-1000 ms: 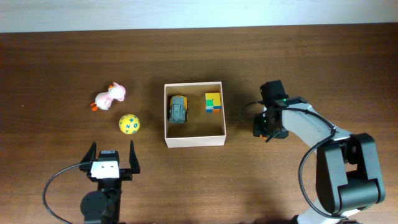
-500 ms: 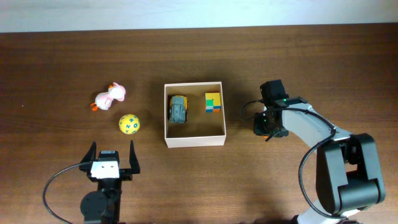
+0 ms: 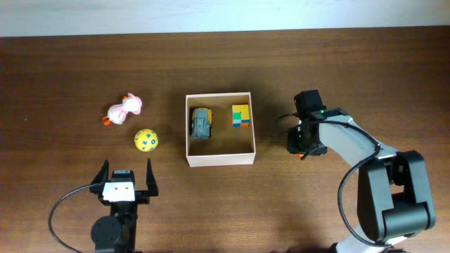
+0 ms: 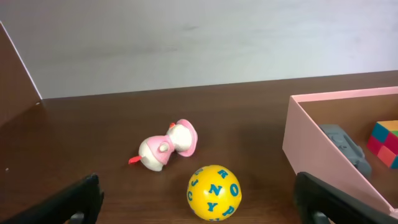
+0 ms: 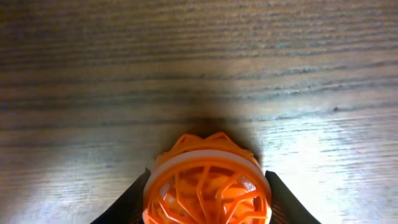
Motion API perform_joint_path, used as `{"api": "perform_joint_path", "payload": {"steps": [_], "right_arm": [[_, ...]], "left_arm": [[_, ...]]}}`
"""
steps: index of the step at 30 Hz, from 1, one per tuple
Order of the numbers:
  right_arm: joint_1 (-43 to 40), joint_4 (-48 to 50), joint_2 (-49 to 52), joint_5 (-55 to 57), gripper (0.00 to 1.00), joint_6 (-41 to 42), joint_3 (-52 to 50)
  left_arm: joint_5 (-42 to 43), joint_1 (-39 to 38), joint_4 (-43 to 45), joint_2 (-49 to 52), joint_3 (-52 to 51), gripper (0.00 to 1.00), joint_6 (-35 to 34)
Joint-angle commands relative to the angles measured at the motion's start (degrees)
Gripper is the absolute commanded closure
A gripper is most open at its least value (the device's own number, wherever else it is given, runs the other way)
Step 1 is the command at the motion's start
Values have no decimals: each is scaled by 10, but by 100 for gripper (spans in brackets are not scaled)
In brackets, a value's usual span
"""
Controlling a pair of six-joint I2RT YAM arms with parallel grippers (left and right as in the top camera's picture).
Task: Pack container
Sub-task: 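Carry the orange wheel left over the box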
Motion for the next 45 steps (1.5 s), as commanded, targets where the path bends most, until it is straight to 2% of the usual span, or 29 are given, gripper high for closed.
{"api": "perform_joint_path", "payload": {"steps": [1,10,16,21,33,45], "right_arm": [[-3,-24,-6,3,67,-7,53],[-3,-113,-6,-29,68,-43,164],[-1,-162,-6,-128,68,-82,250],[24,-176,-7,-151,68,-88,295],[145,-143,-7,-147,66,-85,321],[191,-94,14,-145,63,-70,321]], "left_arm": [[4,2,-3,-5,-2,1,9],[4,2,-3,-5,-2,1,9],[4,2,-3,-5,-2,1,9],[4,2,-3,-5,-2,1,9],[4,2,-3,-5,-2,1,9],[4,2,-3,-5,-2,1,9]]}}
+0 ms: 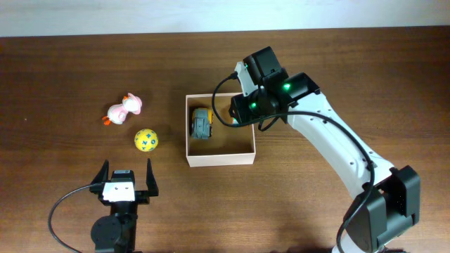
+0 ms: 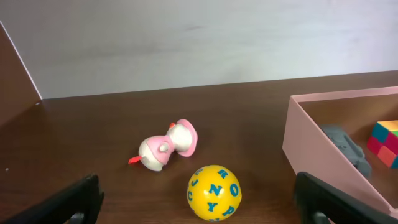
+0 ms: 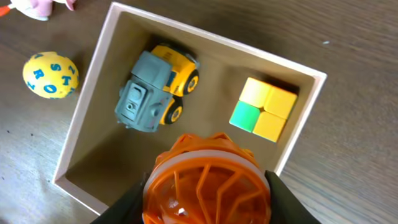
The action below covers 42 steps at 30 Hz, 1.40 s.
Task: Pack container
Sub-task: 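Carry the orange wheel left over the box, then lower the wheel into the box between truck and cube and release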
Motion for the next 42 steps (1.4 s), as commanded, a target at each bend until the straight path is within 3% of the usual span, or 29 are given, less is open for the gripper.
{"api": "perform_joint_path", "payload": {"steps": [1,17,42], "right_arm": [[14,13,21,-5,63,4,13],[37,94,110,-7,63,8,13],[37,139,163,-5,63,0,13]], "left_arm": [[4,2,-3,-5,-2,1,9],[4,2,-3,-5,-2,1,9],[4,2,-3,-5,-2,1,9]]}}
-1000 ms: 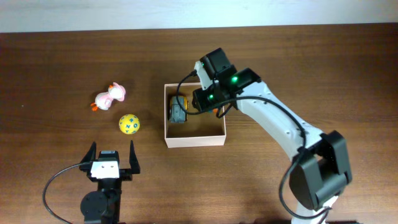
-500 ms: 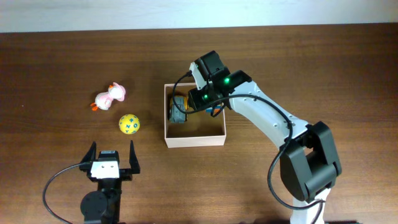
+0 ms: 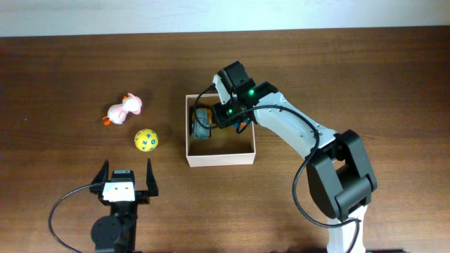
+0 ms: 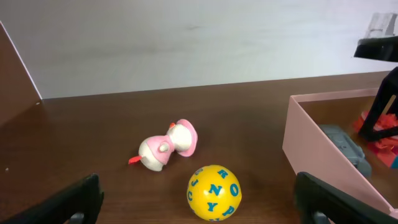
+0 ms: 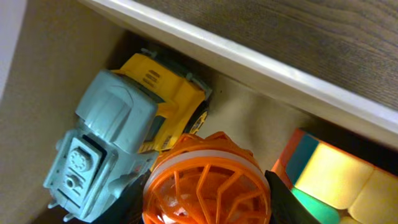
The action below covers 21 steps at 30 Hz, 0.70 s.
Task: Pack container
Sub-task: 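Lower the wheel into the box between truck and cube and release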
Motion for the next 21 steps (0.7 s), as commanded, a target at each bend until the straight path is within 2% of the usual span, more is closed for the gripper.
{"api": "perform_joint_path", "payload": {"steps": [1,11,19,21], "right_arm": [[4,6,4,-4,63,-3,12],[4,5,12,10,63,-4,12],[4,6,12,10,49,-4,12],[4,6,12,10,48,-4,12]], "left_arm": [[4,2,-3,-5,-2,1,9],[4,2,-3,-5,-2,1,9],[4,2,-3,-5,-2,1,9],[4,2,-3,-5,-2,1,9]]}}
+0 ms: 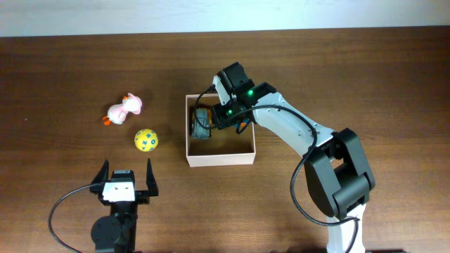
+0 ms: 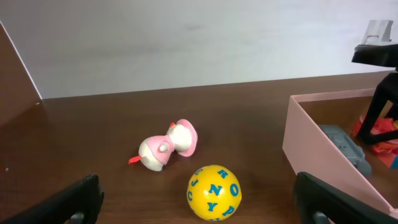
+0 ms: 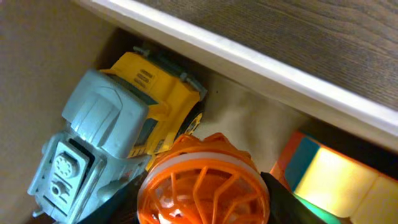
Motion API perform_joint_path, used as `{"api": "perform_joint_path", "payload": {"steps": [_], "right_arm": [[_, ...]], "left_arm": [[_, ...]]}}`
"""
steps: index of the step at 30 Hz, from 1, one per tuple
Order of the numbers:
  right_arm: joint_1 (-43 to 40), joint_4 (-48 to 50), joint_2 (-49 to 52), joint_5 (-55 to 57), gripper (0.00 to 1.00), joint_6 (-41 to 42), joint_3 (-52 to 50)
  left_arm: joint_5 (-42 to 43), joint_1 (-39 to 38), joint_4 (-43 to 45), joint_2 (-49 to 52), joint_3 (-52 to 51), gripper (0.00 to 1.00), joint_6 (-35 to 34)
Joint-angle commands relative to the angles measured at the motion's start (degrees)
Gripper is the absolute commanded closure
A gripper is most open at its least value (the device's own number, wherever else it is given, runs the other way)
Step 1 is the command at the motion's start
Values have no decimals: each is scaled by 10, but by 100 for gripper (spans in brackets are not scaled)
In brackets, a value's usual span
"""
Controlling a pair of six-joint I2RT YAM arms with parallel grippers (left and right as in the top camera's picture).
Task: Pack container
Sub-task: 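Lower the wheel into the box between truck and cube and release, then lift the right gripper out and retract it to the right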
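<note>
A pale open box stands mid-table. My right gripper is down inside it, shut on an orange lattice ball, between a grey-and-yellow toy truck and a coloured cube. In the overhead view the right gripper hides the ball and the cube; the truck shows at the box's left. A yellow letter ball and a pink-and-white duck lie left of the box. My left gripper stands open near the front edge, with the yellow ball and duck ahead of it.
The box's near wall rises at the right of the left wrist view. A pale wall bounds the table's far edge. Bare wood lies to the right of the box.
Almost nothing differs. My right gripper with the orange ball sits slightly lower in the box between the truck and the cube. The left arm is still.
My right gripper was shut on the orange ball on the table right of the box. Then it held the ball above the box. Then it was down inside, between truck and cube, where it still is. The left gripper stayed open and still.
</note>
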Motion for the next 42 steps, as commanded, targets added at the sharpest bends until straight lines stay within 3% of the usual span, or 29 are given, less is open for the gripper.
{"api": "perform_joint_path", "payload": {"steps": [1,21,32,35,42], "right_arm": [[4,2,3,5,48,-1,12],[4,-21,-9,5,36,-12,41],[4,-257,-55,7,33,-19,277],[-9,-331,-63,80,32,14,334],[-69,-460,-71,299,16,54,386]], "left_arm": [[4,2,-3,-5,-2,1,9],[4,2,-3,-5,-2,1,9],[4,2,-3,-5,-2,1,9],[4,2,-3,-5,-2,1,9],[4,2,-3,-5,-2,1,9]]}}
